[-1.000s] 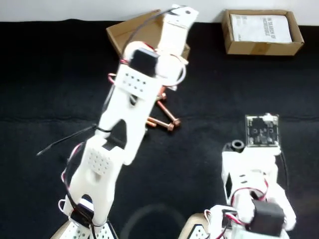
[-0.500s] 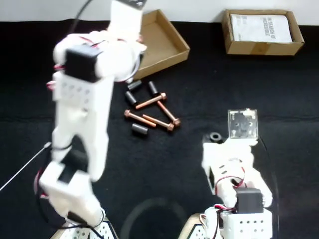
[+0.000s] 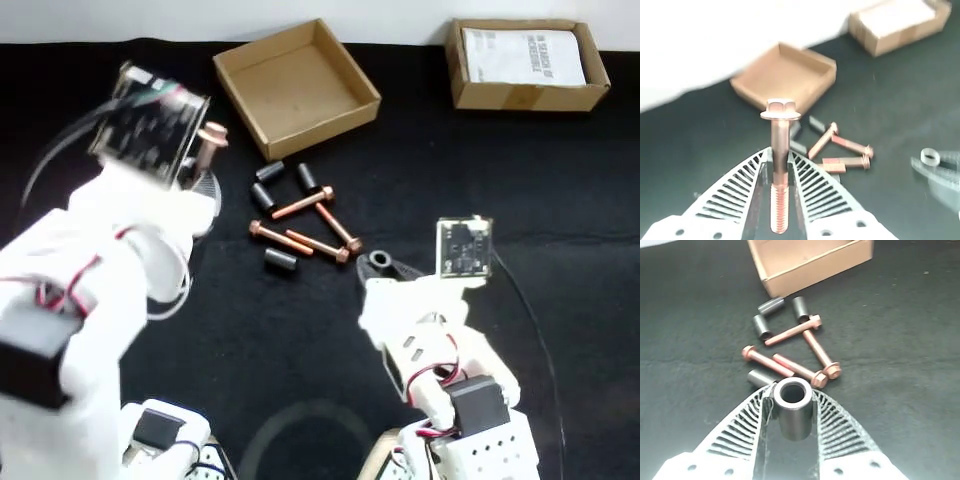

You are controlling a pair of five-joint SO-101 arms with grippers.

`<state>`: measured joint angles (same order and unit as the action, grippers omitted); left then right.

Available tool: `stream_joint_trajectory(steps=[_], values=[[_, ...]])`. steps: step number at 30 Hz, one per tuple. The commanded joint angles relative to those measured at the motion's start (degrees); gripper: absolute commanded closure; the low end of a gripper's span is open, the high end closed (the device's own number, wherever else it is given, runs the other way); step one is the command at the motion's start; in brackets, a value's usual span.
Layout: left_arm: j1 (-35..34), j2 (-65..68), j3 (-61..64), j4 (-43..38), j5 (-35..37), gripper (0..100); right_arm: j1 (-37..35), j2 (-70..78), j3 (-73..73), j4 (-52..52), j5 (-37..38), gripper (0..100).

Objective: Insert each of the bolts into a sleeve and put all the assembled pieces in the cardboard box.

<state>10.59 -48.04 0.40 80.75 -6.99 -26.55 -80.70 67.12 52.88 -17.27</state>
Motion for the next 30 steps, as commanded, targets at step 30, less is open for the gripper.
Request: stream_joint_trajectory(steps=[30], values=[[17.3,8.3,35.0,-58.4,24.9,99,-3.0,-0.1,15.3,-27.9,0.0,99.0]])
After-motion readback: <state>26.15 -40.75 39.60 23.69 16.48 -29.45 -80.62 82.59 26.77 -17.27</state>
